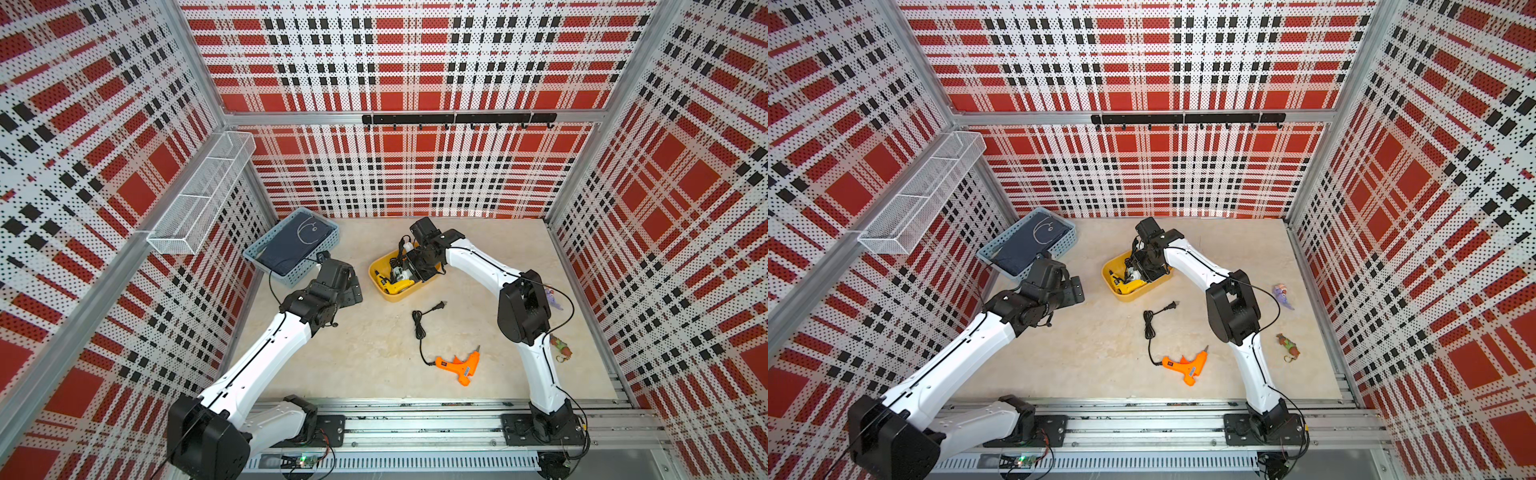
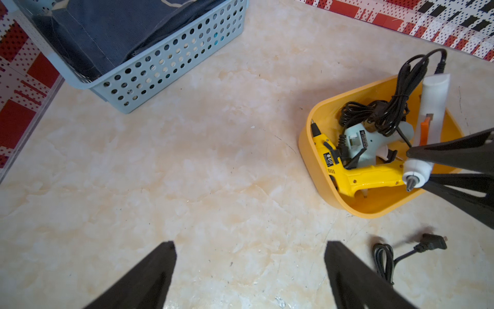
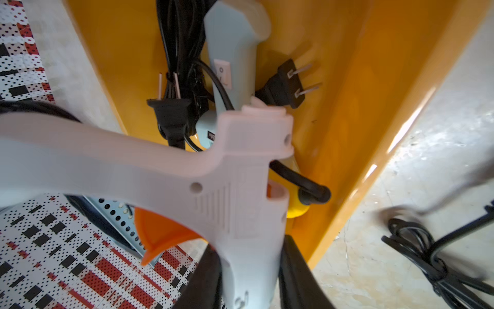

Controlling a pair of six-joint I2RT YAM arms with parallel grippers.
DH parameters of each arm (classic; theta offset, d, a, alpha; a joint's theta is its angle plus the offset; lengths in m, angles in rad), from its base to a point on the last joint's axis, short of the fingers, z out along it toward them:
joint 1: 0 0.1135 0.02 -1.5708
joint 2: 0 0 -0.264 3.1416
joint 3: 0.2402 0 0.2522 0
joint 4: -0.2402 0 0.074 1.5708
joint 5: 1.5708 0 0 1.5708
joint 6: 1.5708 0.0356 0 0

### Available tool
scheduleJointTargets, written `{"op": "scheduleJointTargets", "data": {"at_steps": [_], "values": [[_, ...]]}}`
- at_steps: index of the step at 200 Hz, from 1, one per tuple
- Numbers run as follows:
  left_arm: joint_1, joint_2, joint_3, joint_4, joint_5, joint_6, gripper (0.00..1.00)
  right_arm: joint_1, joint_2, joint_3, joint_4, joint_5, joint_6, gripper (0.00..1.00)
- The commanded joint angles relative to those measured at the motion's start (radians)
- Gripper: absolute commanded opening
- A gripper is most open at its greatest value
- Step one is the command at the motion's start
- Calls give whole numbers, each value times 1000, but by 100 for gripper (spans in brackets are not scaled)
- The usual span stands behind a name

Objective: Put the hot melt glue gun into the storage box
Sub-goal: Place the hot melt adhesive gun in the storage box.

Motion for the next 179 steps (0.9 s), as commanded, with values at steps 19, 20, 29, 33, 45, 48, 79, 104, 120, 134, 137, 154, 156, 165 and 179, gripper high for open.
{"op": "scheduleJointTargets", "data": {"at_steps": [19,20,29,33,45,48,79,104,120,134,137,154,156,165,179], "values": [[10,-28,-22,-20,-18,-10,94,-8,-58,-77,-58,56,-43,25],[10,-28,-22,-20,-18,-10,94,-8,-58,-77,-58,56,-43,25],[11,-27,-21,-19,-18,-10,94,-11,-70,-103,-55,61,-44,27],[11,-27,-22,-19,-18,-11,94,-13,-74,-112,-54,61,-44,27],[11,-26,-22,-19,-16,-10,94,-17,-81,-132,-53,62,-43,28],[12,-25,-22,-20,-16,-10,94,-18,-84,-136,-54,63,-43,28],[12,-18,-20,-19,-13,-8,94,-23,-75,-133,-56,68,-58,44],[11,-15,-16,-20,-14,-5,94,-23,-37,-76,-106,61,-81,68],[12,-15,-15,-19,-15,-4,94,-23,-40,-60,-110,67,-91,72],[12,-15,-16,-19,-13,-3,94,-23,-55,-36,-110,98,-106,73],[13,-15,-16,-20,-13,-3,94,-23,-57,-27,-113,104,-111,73],[13,-16,-19,-19,-13,-4,94,-23,-68,30,-147,129,-136,74],[12,-16,-19,-20,-13,-4,94,-23,-69,39,-151,132,-141,74],[12,-15,-19,-19,-13,-4,94,-23,-79,63,-169,147,-157,74],[11,-12,-15,-19,-8,-5,94,-23,-105,75,-180,168,-184,75]]}}
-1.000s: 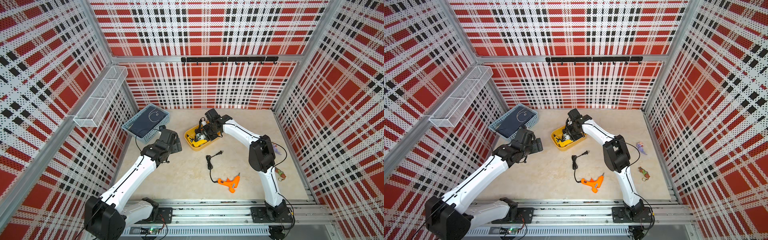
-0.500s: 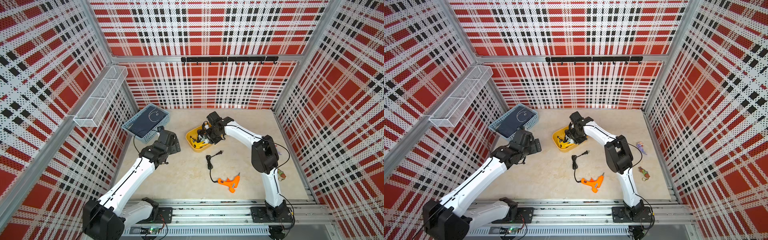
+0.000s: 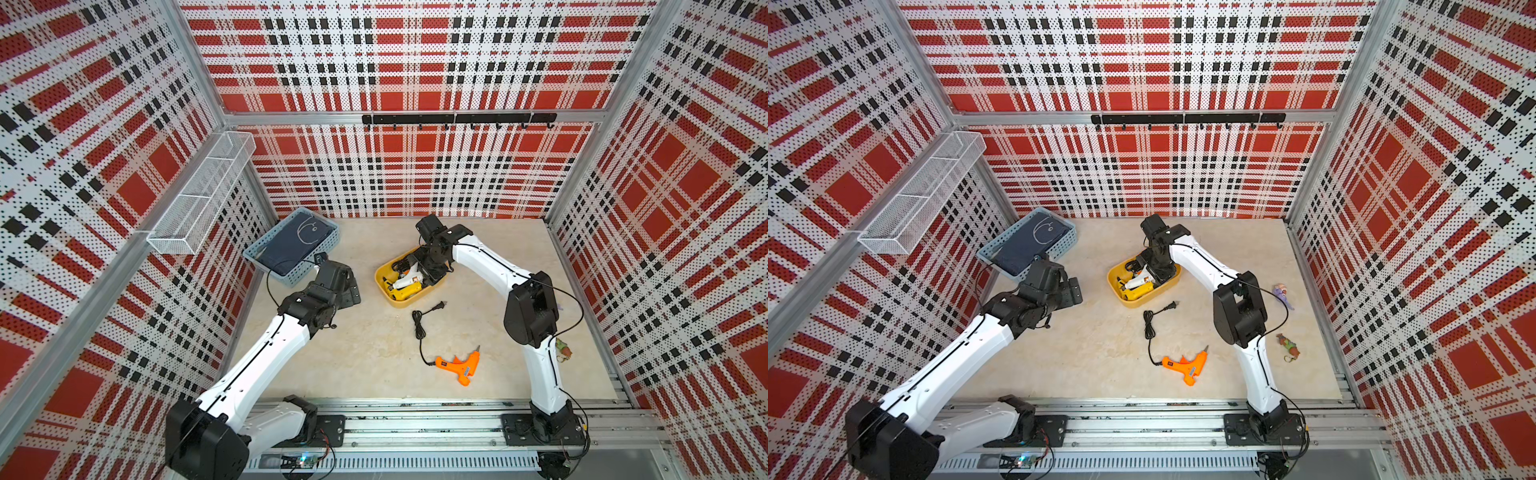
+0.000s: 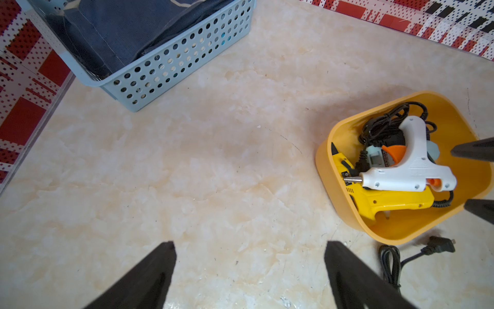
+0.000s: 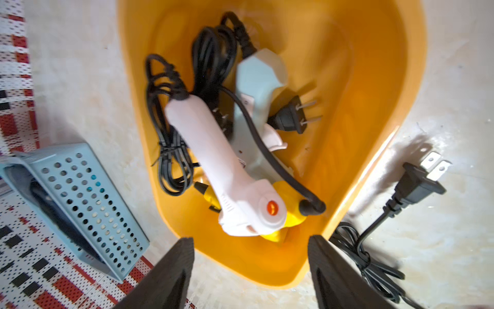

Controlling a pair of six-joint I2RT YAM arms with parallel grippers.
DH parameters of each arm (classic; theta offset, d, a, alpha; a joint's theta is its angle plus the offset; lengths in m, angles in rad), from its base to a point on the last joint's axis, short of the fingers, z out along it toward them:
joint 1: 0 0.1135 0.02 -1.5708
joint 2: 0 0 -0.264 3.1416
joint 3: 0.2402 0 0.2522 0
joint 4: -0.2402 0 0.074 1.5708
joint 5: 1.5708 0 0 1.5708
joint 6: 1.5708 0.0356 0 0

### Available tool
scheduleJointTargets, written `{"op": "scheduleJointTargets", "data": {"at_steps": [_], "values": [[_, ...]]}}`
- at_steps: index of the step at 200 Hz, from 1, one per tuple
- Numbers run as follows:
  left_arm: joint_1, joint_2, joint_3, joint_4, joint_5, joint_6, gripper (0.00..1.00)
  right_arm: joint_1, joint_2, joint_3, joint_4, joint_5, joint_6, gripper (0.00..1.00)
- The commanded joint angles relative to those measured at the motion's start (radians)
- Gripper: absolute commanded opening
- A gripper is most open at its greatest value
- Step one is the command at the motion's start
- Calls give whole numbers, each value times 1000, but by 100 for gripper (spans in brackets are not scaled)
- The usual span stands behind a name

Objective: Put the hot melt glue gun into the storage box
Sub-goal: Place the hot melt adhesive gun in the storage box, then pick up the hot melt adhesive gun from the center of the board.

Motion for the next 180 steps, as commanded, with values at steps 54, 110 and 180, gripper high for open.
{"op": "scheduleJointTargets", "data": {"at_steps": [54,110,180], "values": [[-93,65,43,-2,29,26,92,-33,-195,-50,-71,215,-207,72],[-437,309,151,45,183,111,92,-253,-545,-563,40,328,-311,72],[-678,627,344,20,269,282,96,-555,-815,-1021,171,153,-432,74]]}}
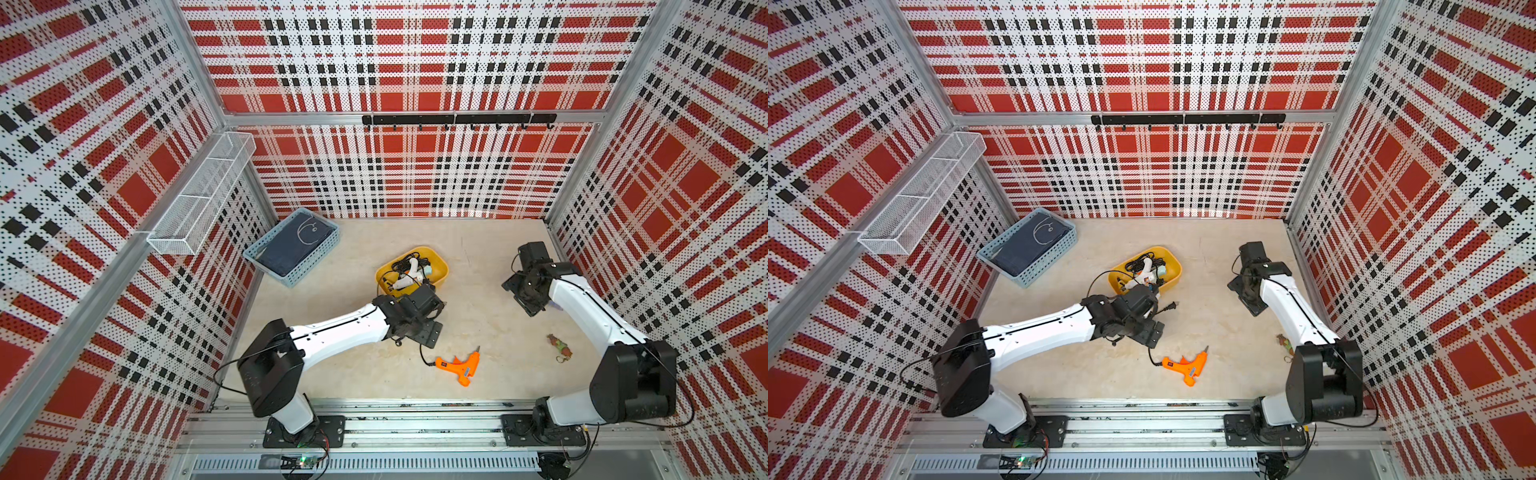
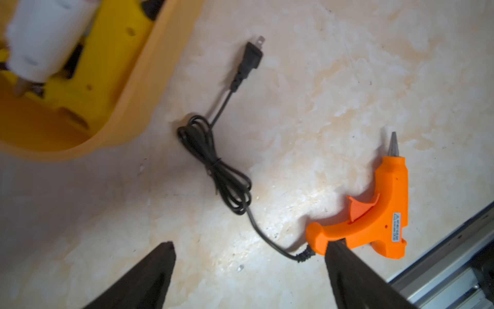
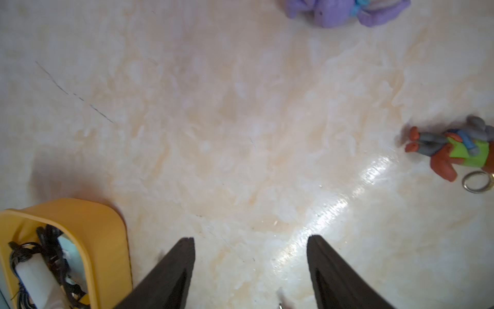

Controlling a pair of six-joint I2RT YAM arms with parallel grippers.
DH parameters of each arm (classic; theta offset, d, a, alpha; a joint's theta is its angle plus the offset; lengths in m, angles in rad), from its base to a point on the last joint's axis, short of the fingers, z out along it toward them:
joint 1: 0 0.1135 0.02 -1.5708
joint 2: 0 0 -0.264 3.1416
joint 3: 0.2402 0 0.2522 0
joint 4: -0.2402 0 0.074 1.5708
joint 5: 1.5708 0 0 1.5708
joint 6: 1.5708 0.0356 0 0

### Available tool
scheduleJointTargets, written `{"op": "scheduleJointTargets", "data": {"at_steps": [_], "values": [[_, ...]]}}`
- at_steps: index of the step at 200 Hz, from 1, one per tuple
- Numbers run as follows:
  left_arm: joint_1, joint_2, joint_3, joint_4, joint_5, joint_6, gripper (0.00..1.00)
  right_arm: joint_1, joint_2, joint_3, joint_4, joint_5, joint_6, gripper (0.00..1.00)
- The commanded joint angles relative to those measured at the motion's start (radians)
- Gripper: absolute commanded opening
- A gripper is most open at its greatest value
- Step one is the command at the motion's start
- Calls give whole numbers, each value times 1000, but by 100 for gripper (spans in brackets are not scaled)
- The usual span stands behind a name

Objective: Put the hot melt glue gun into the storage box
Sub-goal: Pick up the hot melt adhesive gun from the center of the board.

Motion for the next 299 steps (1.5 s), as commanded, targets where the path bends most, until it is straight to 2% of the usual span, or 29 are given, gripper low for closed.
{"op": "scheduleJointTargets", "data": {"at_steps": [1,22,46,76,105,136,166,240,299], "values": [[-92,96,100,-27,12,122,96,-47,-49,-60,55,-59,-58,74],[-192,183,187,-90,-103,259,99,-71,-57,-85,48,-72,-88,74],[-263,160,134,-44,-161,417,99,-82,-54,-90,31,-79,-125,75],[-269,39,-12,52,-184,563,99,-89,-51,-91,20,-79,-166,75],[-265,-65,-125,148,-148,670,99,-89,-45,-109,38,-107,-157,74],[-250,-19,-120,190,-134,725,98,-88,-40,-131,64,-127,-140,74],[-248,42,-68,202,-72,787,96,-89,-45,-135,70,-128,-138,74],[-199,126,-60,198,40,885,89,-88,-36,-149,87,-131,-125,74],[-159,167,-54,211,114,885,80,-88,-17,-144,89,-134,-120,74]]}}
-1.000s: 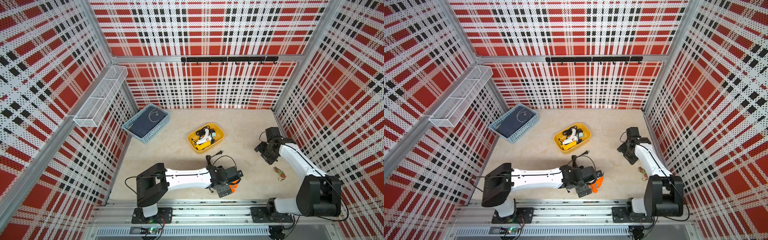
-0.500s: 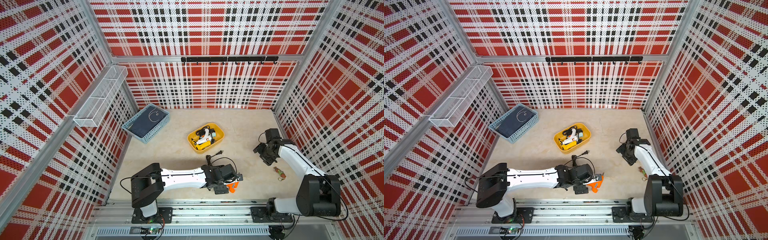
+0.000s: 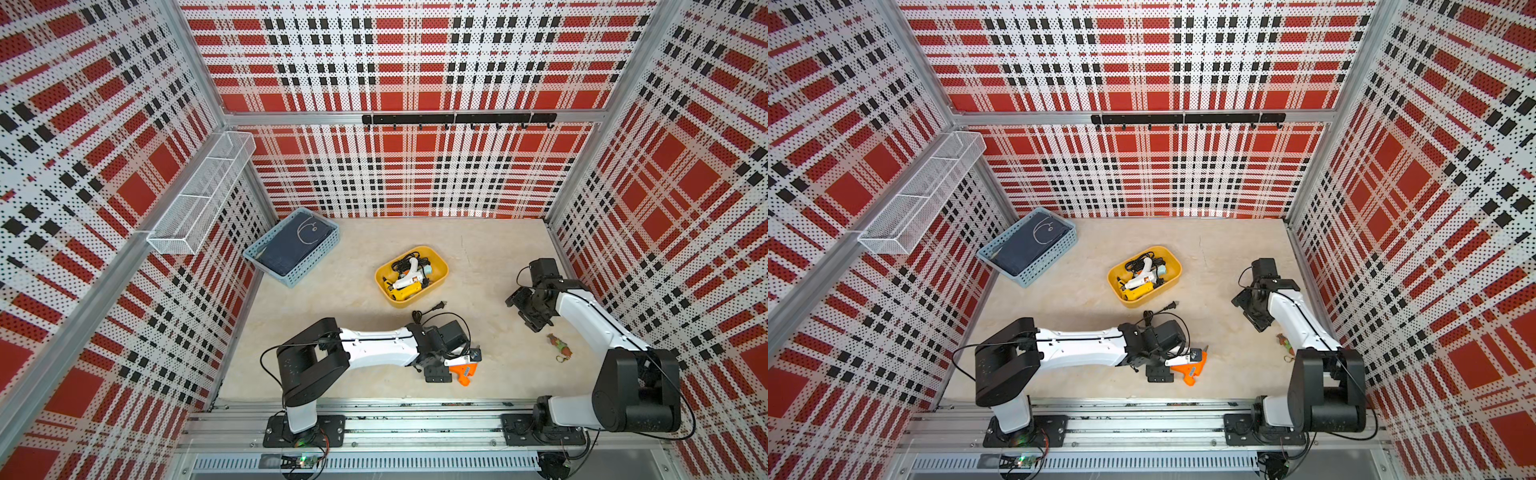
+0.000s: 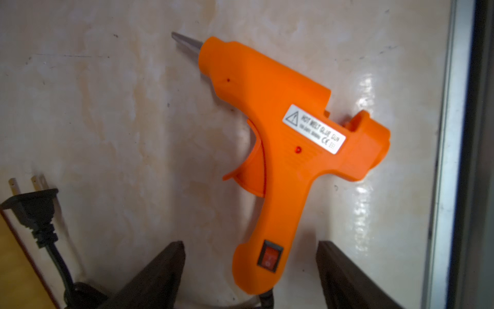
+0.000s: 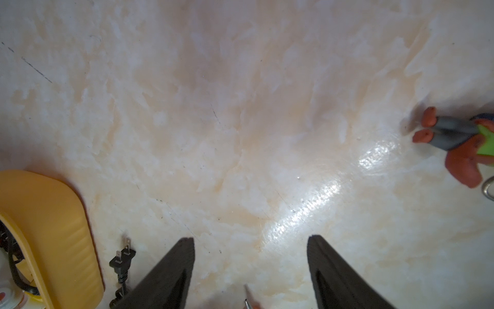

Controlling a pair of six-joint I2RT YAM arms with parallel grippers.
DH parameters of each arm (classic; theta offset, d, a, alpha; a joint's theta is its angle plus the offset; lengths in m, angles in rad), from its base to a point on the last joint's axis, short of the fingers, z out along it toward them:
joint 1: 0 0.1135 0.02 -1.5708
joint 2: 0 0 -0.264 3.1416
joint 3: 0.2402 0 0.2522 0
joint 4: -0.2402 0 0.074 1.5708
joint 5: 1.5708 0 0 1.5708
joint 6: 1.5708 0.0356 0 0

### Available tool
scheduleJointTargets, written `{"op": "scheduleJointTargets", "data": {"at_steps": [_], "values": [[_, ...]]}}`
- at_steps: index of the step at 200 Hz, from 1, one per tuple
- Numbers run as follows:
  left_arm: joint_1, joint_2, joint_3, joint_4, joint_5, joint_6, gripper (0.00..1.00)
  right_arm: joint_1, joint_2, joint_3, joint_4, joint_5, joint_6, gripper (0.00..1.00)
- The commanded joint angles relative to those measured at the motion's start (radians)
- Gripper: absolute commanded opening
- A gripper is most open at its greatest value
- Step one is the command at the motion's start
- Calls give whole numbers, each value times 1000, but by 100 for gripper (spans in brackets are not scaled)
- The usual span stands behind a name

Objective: Put the hot melt glue gun into the storage box
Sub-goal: Pick up the hot melt adhesive gun from the center of the board.

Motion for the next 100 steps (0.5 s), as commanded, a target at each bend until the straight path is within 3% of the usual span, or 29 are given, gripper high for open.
{"op": "scheduleJointTargets", "data": {"at_steps": [1,77,100], "values": [[8,19,27,21,58,11,80,-7,11,0,8,3,6,74],[9,56,41,23,141,-21,70,-7,12,-27,12,8,1,74],[7,69,40,22,163,-35,56,-6,-2,-47,11,6,2,74]]}}
